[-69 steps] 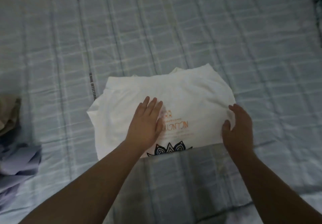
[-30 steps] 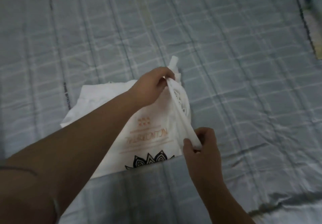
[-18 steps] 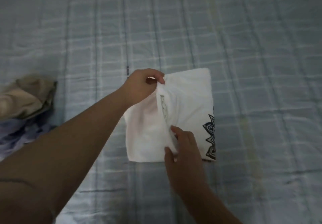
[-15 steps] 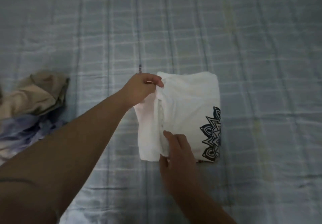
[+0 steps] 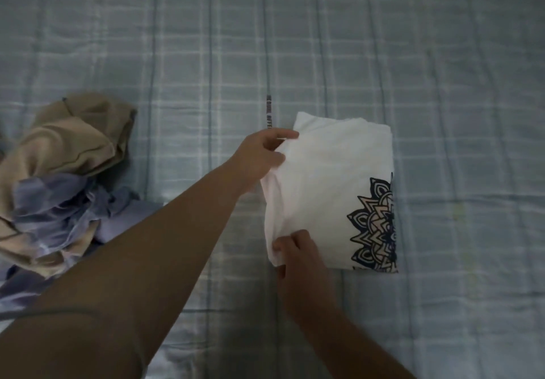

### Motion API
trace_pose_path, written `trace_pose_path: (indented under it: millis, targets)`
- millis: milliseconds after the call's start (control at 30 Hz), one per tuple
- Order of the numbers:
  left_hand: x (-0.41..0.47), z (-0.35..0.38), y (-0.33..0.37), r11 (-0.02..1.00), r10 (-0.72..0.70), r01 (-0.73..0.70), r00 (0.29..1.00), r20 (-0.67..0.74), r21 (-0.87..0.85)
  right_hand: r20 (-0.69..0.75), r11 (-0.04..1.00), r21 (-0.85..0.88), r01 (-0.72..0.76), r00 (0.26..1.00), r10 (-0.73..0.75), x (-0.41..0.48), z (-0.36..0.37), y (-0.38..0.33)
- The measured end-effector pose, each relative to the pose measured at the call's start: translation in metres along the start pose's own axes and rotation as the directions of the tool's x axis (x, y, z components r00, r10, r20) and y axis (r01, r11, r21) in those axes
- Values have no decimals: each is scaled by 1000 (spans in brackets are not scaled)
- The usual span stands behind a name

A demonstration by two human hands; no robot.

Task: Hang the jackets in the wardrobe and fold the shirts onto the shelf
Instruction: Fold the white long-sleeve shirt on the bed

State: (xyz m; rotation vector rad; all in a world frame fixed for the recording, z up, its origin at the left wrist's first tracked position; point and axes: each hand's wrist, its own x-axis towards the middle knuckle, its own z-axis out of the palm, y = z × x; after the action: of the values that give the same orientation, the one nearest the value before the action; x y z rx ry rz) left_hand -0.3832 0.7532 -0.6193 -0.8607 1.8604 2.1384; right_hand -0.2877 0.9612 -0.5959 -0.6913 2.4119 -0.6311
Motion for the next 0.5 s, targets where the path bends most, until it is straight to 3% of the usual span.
trace_pose_path:
  millis: [100,333,433,500]
  targets:
    - [-4,-8,7,999,45,-45,999,0,-26,23,999,-31,35,999,-34,-4,-1,-9]
    - [-12,-21,-28,960,43,-17,995,-87,280,140,998,-58,38,990,-29,0,9,-1]
    - [-15,-17,-30,911,150,-87,980,-129,403,16,996,93,6,1000,-8,2,-9,1]
    - [-22,-11,-27,826,292,-163,943,-162,540,-103,996,83,29,994,-20,12,-29,10]
